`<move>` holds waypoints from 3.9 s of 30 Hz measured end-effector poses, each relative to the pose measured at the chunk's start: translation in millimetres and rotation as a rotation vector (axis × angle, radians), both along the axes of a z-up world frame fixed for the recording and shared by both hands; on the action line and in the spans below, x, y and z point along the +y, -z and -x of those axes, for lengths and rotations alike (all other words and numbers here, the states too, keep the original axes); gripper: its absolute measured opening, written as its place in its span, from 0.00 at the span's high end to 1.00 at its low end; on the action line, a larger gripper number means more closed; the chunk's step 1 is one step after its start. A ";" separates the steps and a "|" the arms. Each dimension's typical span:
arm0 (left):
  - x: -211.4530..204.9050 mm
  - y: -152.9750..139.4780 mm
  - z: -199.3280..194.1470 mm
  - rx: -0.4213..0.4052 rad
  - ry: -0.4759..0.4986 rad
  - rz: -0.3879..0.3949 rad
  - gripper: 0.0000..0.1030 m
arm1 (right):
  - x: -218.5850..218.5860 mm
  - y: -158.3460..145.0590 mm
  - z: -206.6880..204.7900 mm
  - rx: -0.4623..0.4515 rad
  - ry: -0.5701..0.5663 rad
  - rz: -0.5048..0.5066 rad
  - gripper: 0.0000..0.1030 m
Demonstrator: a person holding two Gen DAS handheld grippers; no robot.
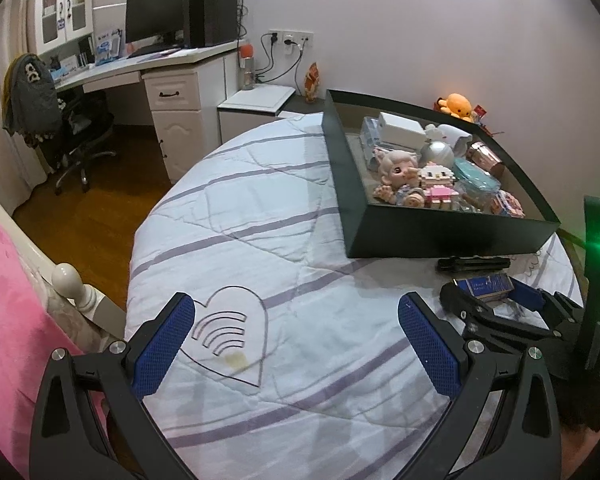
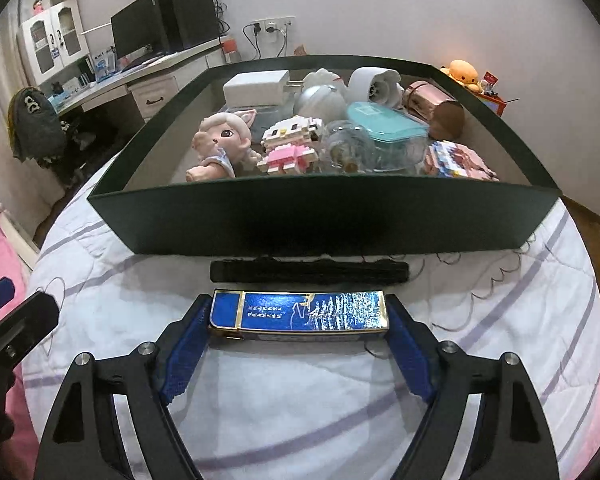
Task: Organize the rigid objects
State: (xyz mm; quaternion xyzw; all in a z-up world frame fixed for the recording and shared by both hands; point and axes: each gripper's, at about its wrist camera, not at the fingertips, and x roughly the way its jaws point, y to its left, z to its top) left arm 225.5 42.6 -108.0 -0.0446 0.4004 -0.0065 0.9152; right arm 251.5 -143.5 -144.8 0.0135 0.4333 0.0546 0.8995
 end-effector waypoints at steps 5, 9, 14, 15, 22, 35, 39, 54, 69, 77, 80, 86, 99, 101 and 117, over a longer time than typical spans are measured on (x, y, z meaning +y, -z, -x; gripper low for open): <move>-15.2 -3.3 1.4 -0.004 0.019 -0.011 0.00 | -17.3 -4.6 14.6 -0.013 0.012 -0.016 0.19; -38.1 -2.3 -1.2 0.003 0.053 -0.016 0.00 | -43.5 -8.3 22.2 -0.020 0.054 -0.014 0.19; -74.6 0.2 -9.2 0.015 0.106 -0.030 0.00 | -81.0 -9.1 26.6 -0.023 0.111 -0.024 0.19; -80.1 0.6 -11.0 0.016 0.113 -0.029 0.00 | -88.7 -9.1 26.2 -0.024 0.119 -0.023 0.19; -116.1 7.7 -33.9 0.052 0.145 -0.013 0.00 | -112.6 -7.8 21.7 -0.036 0.132 -0.010 0.19; -153.7 33.8 -72.6 0.143 0.161 0.017 0.00 | -139.1 -2.6 15.1 -0.039 0.144 0.021 0.19; -158.4 38.2 -79.7 0.136 0.146 -0.010 0.00 | -138.4 0.1 14.4 -0.035 0.139 0.022 0.19; -118.2 16.9 -44.5 0.053 0.121 0.039 0.05 | -121.1 -19.1 24.3 -0.067 0.110 0.006 0.19; -65.4 -81.6 -55.9 -0.174 0.107 0.007 0.05 | -87.2 -107.6 -5.1 -0.240 0.018 -0.009 0.19; -65.6 -96.1 -105.2 -0.210 0.115 -0.007 0.05 | -79.6 -133.3 -58.1 -0.284 0.004 0.021 0.19; -69.6 -88.1 -124.1 -0.193 0.120 -0.012 0.05 | -76.8 -128.3 -77.2 -0.268 -0.005 0.024 0.19; -77.9 -63.1 -146.2 -0.142 0.129 -0.021 0.05 | -78.3 -104.7 -106.6 -0.211 -0.002 0.028 0.19; -88.5 -33.0 -162.1 -0.057 0.126 -0.066 0.02 | -81.7 -64.3 -133.3 -0.107 -0.007 0.013 0.15; -87.5 -35.7 -156.1 -0.062 0.121 -0.068 0.00 | -83.0 -64.0 -131.4 -0.106 0.004 0.008 0.03; -48.6 -107.0 -64.6 -0.213 0.054 -0.037 0.00 | -80.6 -127.8 -65.6 -0.229 0.011 -0.059 0.00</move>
